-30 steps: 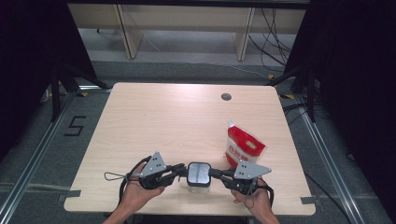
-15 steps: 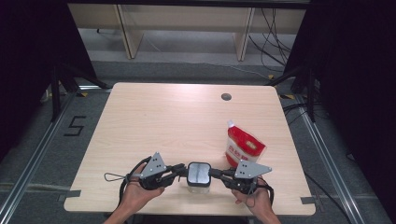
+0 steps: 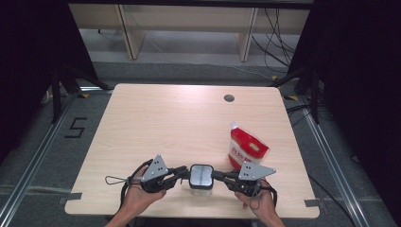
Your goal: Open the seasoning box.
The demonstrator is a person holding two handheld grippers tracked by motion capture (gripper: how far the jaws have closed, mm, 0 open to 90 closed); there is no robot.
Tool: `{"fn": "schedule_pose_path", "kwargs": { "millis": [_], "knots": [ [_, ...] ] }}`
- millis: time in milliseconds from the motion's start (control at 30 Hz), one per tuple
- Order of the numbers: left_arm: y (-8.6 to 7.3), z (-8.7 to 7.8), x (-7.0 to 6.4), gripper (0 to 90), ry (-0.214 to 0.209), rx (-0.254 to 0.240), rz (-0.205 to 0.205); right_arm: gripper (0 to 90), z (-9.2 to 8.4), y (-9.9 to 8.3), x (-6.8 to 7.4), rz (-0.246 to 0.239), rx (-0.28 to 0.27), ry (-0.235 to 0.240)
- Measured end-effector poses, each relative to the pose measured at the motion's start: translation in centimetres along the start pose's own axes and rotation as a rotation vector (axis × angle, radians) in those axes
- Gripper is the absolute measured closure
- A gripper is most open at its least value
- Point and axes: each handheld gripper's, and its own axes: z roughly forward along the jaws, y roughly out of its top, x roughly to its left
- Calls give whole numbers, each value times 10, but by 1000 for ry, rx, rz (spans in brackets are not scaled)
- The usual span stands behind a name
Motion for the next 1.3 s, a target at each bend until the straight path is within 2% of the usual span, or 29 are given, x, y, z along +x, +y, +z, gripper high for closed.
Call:
{"fn": "schedule_pose_path", "kwargs": {
  "millis": [67,133,167,200,233,300,333,367,400,433,533,567,633,667,733,833,900,933,1000,1033,1200,1233,1267,1300],
  "knots": [
    [0,0,0,839,4,2,-9,900,0,-1,1,17,1,9],
    [-1,0,-1,839,1,-1,-17,900,0,0,0,6,0,3],
    [-1,0,-1,840,2,-3,-21,900,2,-1,2,11,-25,-15],
    [-1,0,-1,840,1,-17,-23,900,2,-1,2,16,-28,-15],
    [-2,1,-1,840,3,-21,-37,900,0,0,1,12,-2,-3],
    [-2,0,0,840,2,-19,-23,900,0,0,1,-2,-1,-2],
    [-2,0,-1,840,5,-20,-35,900,1,0,1,-3,-3,-5],
    [-2,0,-1,841,7,-20,-18,900,1,0,1,-9,-5,-8],
    [-2,0,-2,842,12,-21,-19,900,0,-1,3,14,0,-7],
    [-2,0,-2,843,14,-17,-15,900,1,-1,3,10,-14,-12],
    [-3,0,-2,845,17,-21,-32,900,1,-1,3,0,-19,-11],
    [-3,-1,-3,846,21,-18,-33,900,2,-1,1,-13,-18,4],
    [-3,-1,-3,851,24,-20,-21,900,2,-1,2,-8,-22,8],
    [-3,-1,-3,893,24,-20,-11,900,1,-1,2,-6,-7,2],
    [-4,-1,-3,893,27,-31,-22,900,0,-1,2,-2,-3,-3],
    [-3,-1,-3,894,27,-26,-3,900,0,-2,2,2,-7,-12],
    [-4,-1,-4,894,29,-27,-13,900,0,-3,2,9,-17,-11],
    [-4,-1,-4,894,32,-27,-13,900,0,-2,1,-2,-18,-12],
    [-4,-1,-3,894,32,-25,-10,900,0,-2,3,12,-9,-10],
    [-4,-1,-5,894,33,-26,-22,900,0,-2,3,15,-11,-8],
    [-5,-2,-3,895,32,-30,-9,900,2,-3,4,13,-36,-28],
    [-5,-2,-3,895,38,-27,-9,900,1,-3,4,4,-32,-23],
    [-6,-2,-3,894,36,-24,-5,900,0,-4,4,15,-26,-22],
    [-8,0,-3,895,52,11,12,900,1,-5,4,15,-29,-7]
  ]
}}
